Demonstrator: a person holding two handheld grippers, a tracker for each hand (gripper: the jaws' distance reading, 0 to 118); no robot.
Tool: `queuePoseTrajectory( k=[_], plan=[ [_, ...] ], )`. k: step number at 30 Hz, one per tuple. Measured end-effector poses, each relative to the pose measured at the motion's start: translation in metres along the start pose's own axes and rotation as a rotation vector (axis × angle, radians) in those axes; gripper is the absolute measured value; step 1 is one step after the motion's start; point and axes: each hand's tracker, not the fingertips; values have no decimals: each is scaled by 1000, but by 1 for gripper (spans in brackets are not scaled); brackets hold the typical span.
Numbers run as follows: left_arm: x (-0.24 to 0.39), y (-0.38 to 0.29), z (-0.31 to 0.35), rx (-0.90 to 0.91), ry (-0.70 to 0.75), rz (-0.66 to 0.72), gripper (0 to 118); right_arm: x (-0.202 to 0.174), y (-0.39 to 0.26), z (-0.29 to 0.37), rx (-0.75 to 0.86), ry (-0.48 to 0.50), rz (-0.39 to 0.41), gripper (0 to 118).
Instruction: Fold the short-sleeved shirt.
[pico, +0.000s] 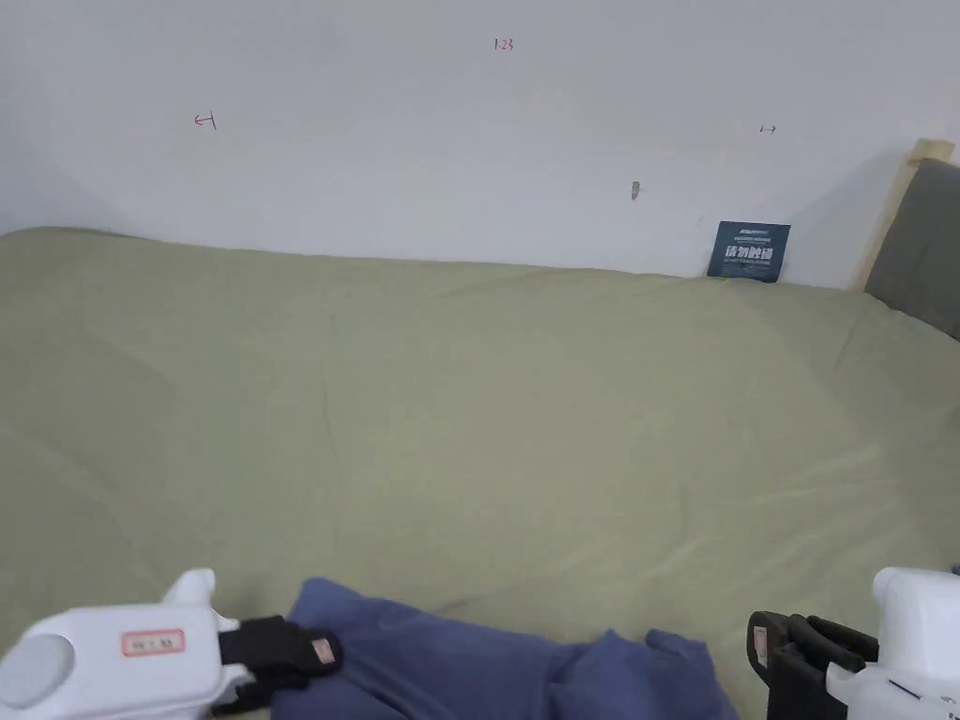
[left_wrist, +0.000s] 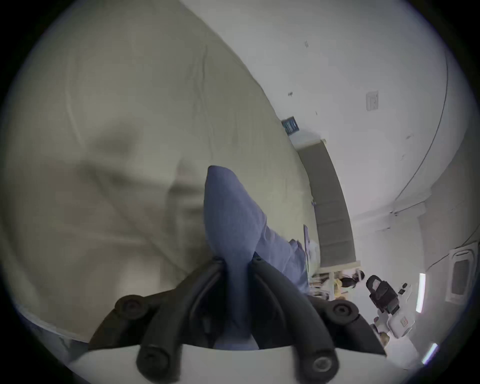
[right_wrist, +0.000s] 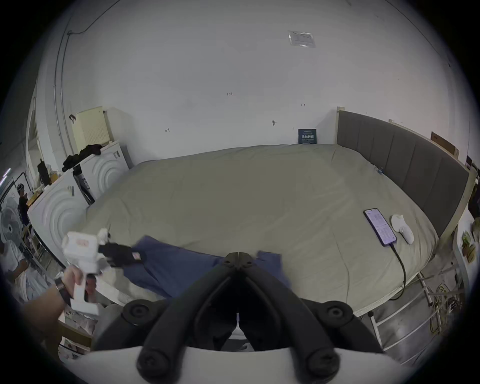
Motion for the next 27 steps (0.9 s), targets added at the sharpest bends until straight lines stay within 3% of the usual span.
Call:
queuePoseTrajectory(
  k=[4, 7, 10, 13, 17, 19, 23, 27],
  plan=[
    [-2, 28, 74, 127, 95, 0, 10, -8, 3, -7, 0, 15, 11, 2],
    [0, 44, 122, 167, 269, -51, 10, -18, 6, -16, -9, 33, 23, 2],
    [14, 50, 148, 164, 443, -186, 10, -31, 6, -21, -14, 64, 48, 2],
    [40, 45, 139, 88, 655, -301, 10, -42, 5, -26, -28, 92, 65, 2],
    [71, 26, 78, -40, 902, -578, 10, -50, -1, -25, -44, 115, 84, 2],
    [82, 19, 51, -88, 881, -632, 10, -48, -4, -21, -51, 118, 86, 2],
    [111, 9, 13, -122, 688, -619, 10, -39, -9, -15, -56, 99, 71, 2],
    [134, -4, -20, -170, 651, -665, 10, -28, -13, -12, -56, 76, 41, 2]
  ],
)
